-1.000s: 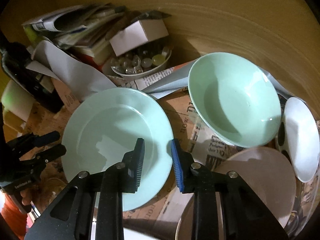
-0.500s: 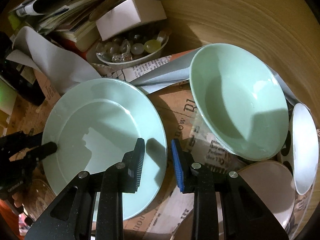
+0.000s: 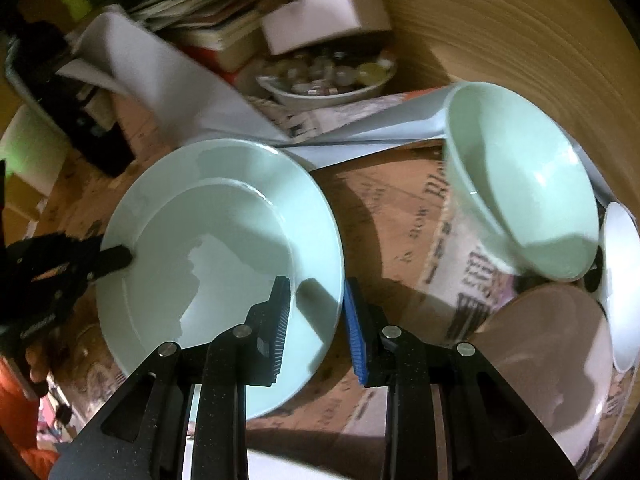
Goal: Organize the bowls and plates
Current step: 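Lift the mint-green plate with the left tool over the white plate stack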
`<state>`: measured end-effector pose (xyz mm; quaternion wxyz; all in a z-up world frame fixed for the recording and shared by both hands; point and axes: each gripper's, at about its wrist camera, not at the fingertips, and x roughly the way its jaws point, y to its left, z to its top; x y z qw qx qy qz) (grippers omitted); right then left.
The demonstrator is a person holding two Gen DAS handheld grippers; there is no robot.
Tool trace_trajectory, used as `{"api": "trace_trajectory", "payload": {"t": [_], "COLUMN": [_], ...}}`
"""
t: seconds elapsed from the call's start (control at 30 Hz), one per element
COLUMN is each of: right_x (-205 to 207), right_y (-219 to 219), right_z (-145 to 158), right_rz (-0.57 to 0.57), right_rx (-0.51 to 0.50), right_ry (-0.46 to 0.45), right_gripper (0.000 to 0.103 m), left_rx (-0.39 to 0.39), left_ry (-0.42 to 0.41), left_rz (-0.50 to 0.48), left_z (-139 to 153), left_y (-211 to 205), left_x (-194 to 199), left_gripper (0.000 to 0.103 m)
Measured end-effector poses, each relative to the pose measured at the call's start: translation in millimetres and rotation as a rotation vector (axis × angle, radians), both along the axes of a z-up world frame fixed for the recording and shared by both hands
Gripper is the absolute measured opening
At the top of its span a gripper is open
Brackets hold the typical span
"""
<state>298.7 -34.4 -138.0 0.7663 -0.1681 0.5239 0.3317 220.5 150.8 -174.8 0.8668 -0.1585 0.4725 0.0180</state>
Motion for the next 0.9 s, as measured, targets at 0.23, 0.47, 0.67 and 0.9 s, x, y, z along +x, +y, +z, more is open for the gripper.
{"api": "trace_trajectory", "payload": {"t": [0.23, 0.47, 0.67, 0.9], "right_x": [-13, -9, -18, -36], "right_y": [11, 8, 2, -16], "right_z": [-7, -19, -10, 17], "right_rz": [0.028, -0.004, -0.027, -0.03], "right_rx": [0.008, 0.043, 0.079, 0.138], "right_ry": [0.021, 0.057, 0.013, -0.051], "right_gripper": [0.027, 0.025, 0.024, 0.024], "left_rx": [-0.005, 0.036, 0.036, 0.03], "left_ry": [-0.004, -0.02, -0.033, -0.115], "left_rz": [-0.001, -0.019, 0.013, 0.027], "left_z": [1, 3, 10, 41], "left_y": [10, 3, 4, 5], "left_x": [-16, -23, -26, -49], "left_gripper": [0.02, 0.02, 0.02, 0.02]}}
